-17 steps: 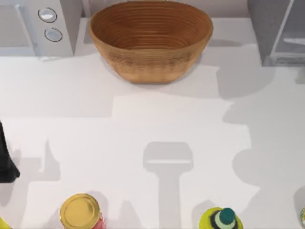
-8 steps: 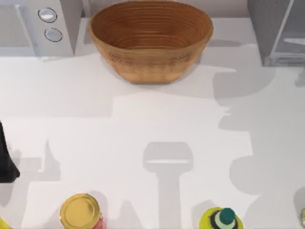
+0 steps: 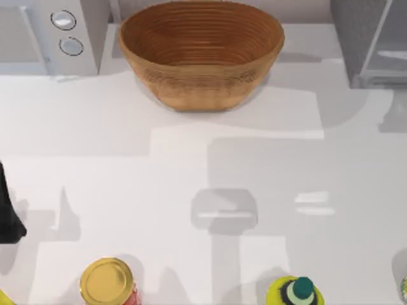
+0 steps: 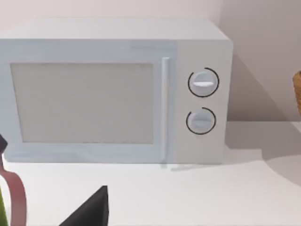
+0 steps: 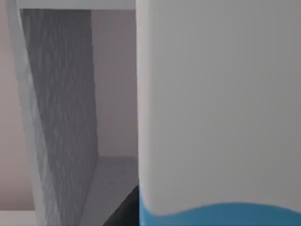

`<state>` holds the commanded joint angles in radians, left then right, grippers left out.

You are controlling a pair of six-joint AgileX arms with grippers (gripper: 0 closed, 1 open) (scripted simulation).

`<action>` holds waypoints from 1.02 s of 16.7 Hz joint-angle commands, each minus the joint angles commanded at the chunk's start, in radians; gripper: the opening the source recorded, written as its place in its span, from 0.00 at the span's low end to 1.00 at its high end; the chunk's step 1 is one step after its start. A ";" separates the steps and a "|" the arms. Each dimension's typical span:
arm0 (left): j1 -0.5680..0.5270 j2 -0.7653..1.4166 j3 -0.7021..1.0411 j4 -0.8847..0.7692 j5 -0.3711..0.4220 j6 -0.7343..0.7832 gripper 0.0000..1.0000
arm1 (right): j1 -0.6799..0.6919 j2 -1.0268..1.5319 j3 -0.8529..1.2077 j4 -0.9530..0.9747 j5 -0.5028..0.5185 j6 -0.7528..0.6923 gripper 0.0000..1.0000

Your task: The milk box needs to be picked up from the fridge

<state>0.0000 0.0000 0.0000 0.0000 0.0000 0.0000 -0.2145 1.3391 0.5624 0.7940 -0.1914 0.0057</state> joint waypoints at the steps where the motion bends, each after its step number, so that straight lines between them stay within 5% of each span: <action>1: 0.000 0.000 0.000 0.000 0.000 0.000 1.00 | 0.014 -0.095 -0.039 -0.055 0.013 0.000 0.00; 11: 0.000 0.000 0.000 0.000 0.000 0.000 1.00 | 0.163 -1.080 -0.455 -0.632 0.147 0.001 0.00; 17: 0.000 0.000 0.000 0.000 0.000 0.000 1.00 | 0.213 -1.334 -0.560 -0.790 0.190 -0.005 0.00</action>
<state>0.0000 0.0000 0.0000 0.0000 0.0000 0.0000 -0.0013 0.0055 0.0022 0.0036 -0.0011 0.0002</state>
